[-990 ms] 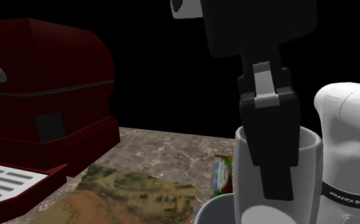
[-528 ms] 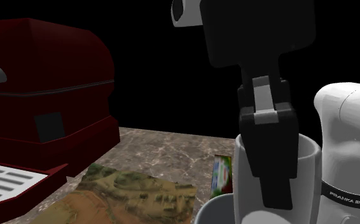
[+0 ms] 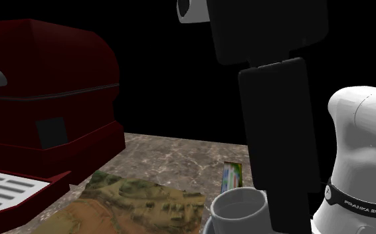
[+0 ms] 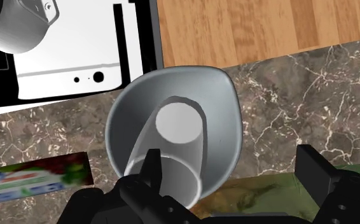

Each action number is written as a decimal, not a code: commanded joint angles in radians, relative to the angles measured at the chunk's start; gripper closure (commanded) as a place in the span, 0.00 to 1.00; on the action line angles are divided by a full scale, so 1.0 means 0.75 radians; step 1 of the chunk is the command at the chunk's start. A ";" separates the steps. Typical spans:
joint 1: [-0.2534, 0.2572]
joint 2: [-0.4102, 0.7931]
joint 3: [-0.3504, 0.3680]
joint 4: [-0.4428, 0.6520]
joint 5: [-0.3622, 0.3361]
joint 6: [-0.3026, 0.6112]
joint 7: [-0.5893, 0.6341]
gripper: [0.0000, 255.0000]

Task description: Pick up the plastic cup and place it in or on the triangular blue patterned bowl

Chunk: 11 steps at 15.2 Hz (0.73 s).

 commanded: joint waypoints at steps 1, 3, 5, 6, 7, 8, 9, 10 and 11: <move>-0.009 0.002 -0.017 0.069 -0.013 -0.070 0.004 0.00; -0.018 0.014 -0.032 0.155 -0.029 -0.145 0.012 0.00; -0.018 0.014 -0.032 0.155 -0.029 -0.145 0.012 0.00; -0.018 0.014 -0.032 0.155 -0.029 -0.145 0.012 0.00; -0.018 0.014 -0.032 0.155 -0.029 -0.145 0.012 0.00; -0.018 0.014 -0.032 0.155 -0.029 -0.145 0.012 0.00; -0.018 0.014 -0.032 0.155 -0.029 -0.145 0.012 0.00; -0.018 0.014 -0.032 0.155 -0.029 -0.145 0.012 0.00; -0.018 0.014 -0.032 0.155 -0.029 -0.145 0.012 0.00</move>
